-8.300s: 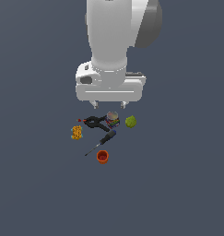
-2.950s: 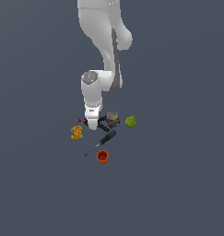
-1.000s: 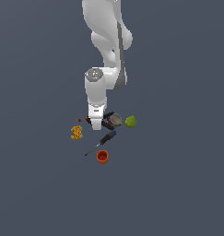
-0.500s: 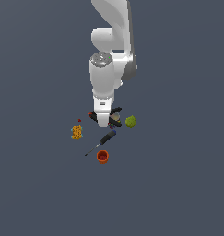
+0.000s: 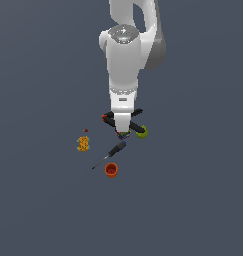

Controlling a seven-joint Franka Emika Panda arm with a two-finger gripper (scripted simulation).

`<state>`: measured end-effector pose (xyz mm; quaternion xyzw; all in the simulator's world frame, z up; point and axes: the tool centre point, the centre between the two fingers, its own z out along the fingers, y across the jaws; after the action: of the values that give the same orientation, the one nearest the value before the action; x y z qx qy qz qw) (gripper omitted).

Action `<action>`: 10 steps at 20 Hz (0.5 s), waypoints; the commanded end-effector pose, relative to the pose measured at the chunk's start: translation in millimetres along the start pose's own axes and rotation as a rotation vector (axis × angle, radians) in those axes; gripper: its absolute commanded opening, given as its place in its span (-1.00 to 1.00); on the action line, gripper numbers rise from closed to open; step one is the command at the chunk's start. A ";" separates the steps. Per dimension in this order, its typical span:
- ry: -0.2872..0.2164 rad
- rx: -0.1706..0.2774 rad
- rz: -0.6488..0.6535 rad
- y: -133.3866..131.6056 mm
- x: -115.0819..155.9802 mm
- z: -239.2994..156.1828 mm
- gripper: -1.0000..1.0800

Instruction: Pick up a designated object from a clutter of objects.

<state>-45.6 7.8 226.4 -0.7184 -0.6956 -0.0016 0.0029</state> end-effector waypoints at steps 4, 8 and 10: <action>-0.002 -0.001 0.002 21.1 22.3 -50.7 -1.00; -0.004 -0.002 0.004 35.3 35.8 -81.9 -1.00; -0.005 -0.002 0.005 41.4 41.3 -94.7 -1.00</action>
<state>-7.7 43.0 310.1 -0.7197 -0.6943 -0.0006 0.0011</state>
